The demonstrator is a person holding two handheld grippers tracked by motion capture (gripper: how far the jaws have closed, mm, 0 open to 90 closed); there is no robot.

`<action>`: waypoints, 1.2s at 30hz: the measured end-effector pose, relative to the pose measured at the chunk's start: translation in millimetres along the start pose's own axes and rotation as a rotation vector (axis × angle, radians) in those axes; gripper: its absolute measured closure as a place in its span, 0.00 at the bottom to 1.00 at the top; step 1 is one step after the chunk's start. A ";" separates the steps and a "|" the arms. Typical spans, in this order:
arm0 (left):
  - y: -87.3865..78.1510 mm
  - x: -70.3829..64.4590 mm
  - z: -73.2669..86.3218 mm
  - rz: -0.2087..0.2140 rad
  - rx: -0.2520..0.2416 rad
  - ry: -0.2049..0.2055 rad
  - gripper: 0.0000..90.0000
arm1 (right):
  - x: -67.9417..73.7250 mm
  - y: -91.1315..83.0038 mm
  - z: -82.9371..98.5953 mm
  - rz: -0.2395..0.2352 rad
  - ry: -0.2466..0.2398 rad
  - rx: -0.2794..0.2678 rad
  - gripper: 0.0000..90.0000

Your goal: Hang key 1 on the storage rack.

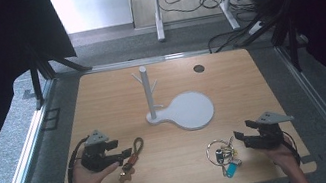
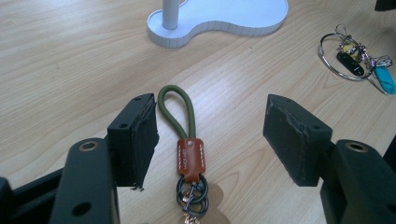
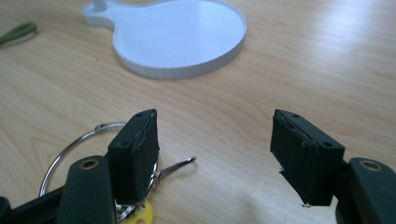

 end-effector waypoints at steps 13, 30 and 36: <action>-20.3 -4.2 -0.9 -0.025 -0.016 0.012 0.45 | -5.6 -8.4 5.9 0.008 0.033 -0.004 0.38; -31.0 -5.0 -27.9 -0.030 0.183 0.056 0.50 | -10.6 -3.5 8.7 0.024 0.030 0.031 0.38; -4.0 -7.1 -27.5 -0.030 0.316 0.075 0.52 | -12.5 -3.1 10.5 0.043 0.040 0.041 0.38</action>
Point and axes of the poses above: each handheld gripper's, and its own axes: y roughly forward along the jaws, z roughly out of its underside, x roughly to its left, the point moved 2 cm from there along y, roughly forward along the jaws, and after that the axes turned 2 degrees about z, right-handed, at the moved point
